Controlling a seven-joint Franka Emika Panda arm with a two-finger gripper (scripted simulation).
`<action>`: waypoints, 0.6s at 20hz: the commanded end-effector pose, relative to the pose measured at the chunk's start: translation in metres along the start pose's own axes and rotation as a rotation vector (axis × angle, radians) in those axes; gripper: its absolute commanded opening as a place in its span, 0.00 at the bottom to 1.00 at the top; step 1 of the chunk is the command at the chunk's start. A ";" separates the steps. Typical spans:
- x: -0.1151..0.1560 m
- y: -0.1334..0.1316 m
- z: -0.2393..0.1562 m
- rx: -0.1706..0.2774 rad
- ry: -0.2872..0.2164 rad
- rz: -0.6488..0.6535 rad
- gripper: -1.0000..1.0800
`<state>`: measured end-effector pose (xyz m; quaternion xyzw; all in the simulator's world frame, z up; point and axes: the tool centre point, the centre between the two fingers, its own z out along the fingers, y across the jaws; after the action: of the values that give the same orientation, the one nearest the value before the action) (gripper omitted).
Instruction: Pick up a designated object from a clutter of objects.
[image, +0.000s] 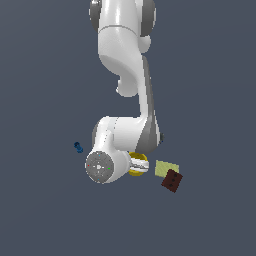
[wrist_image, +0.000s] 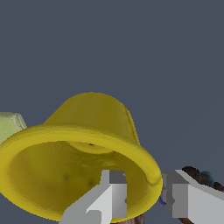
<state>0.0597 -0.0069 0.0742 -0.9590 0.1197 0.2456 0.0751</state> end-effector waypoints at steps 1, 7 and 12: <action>0.000 0.001 0.001 0.000 -0.001 0.001 0.00; 0.001 -0.001 -0.003 -0.002 0.009 -0.001 0.00; 0.003 -0.008 -0.019 -0.017 0.065 -0.011 0.00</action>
<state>0.0681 -0.0051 0.0835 -0.9649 0.1165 0.2257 0.0671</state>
